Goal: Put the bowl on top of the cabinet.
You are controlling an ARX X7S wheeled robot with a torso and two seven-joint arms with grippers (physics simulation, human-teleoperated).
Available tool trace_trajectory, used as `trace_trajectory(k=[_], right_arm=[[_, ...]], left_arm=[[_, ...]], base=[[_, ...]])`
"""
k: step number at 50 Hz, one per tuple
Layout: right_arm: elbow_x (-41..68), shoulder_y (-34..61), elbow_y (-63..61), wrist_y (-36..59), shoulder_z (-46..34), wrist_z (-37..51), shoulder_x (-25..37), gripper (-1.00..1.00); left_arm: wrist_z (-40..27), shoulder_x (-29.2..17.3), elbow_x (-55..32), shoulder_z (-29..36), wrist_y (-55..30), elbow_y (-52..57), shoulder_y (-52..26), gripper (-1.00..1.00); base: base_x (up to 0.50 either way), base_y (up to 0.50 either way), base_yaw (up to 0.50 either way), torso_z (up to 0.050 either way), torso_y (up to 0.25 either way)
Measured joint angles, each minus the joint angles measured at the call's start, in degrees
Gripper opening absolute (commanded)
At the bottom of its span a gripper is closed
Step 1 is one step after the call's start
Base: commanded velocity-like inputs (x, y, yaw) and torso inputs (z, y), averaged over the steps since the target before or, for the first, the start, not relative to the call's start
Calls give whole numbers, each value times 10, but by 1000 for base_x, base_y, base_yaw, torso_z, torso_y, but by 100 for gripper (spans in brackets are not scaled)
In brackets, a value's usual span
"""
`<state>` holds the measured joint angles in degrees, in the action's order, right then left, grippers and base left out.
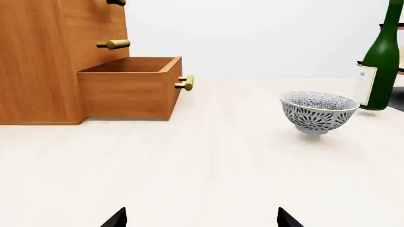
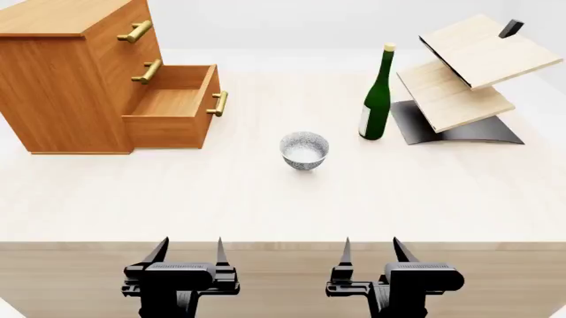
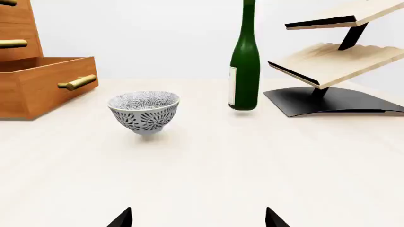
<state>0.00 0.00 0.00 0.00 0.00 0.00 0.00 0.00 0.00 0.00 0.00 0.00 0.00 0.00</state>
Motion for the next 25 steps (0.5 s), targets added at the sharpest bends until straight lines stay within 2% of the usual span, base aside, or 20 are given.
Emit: trace_trajectory(k=[25], right_arm=[[43,-2,-17,10,-29,29,30,100]], left_arm=[[-30,-29,-25,38,-9,18,7,100]], base=[[0,0,0,0,0]])
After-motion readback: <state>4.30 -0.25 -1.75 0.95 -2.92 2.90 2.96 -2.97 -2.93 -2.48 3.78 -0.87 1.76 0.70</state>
